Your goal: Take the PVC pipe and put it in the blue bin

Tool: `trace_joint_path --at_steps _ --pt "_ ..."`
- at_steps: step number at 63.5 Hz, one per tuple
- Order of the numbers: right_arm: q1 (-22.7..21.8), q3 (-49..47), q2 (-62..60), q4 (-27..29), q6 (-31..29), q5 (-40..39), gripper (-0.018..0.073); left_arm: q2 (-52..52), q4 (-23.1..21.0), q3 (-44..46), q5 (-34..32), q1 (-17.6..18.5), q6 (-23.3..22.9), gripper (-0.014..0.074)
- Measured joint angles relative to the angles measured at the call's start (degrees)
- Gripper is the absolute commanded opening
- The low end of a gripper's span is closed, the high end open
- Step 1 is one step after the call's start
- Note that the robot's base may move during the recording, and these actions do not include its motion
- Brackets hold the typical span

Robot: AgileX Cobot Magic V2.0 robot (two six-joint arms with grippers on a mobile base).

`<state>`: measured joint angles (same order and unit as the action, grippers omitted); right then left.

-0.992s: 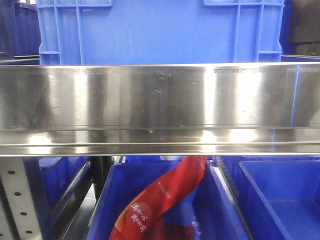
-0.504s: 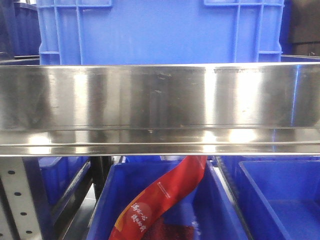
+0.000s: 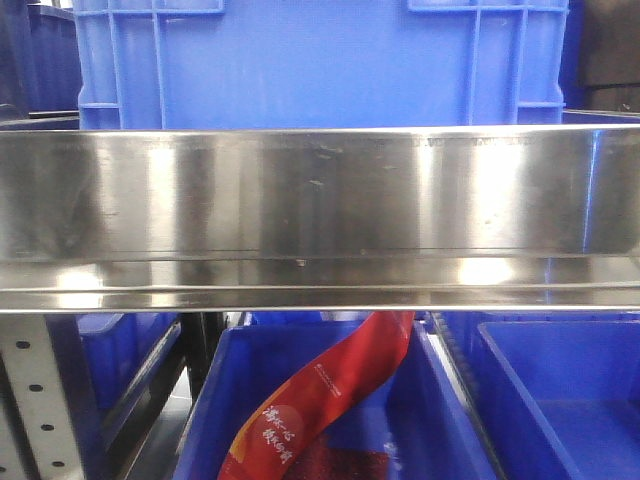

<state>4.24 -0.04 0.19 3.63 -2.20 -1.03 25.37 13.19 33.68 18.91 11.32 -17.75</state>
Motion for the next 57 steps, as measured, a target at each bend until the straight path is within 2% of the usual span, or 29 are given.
trace_joint_path --at_steps 38,51,57 --pt "0.0 0.0 0.0 0.1 0.0 0.0 -0.0167 -1.6 0.7 -1.6 0.5 0.0 0.0 -0.0111" --pt "0.0 0.0 0.0 0.1 0.0 0.0 -0.0167 -10.2 2.0 -11.7 -0.5 0.0 0.0 -0.0111" --pt "0.0 0.0 0.0 0.1 0.0 0.0 -0.0167 -15.6 0.5 -18.0 -3.4 0.0 0.7 -0.0111"
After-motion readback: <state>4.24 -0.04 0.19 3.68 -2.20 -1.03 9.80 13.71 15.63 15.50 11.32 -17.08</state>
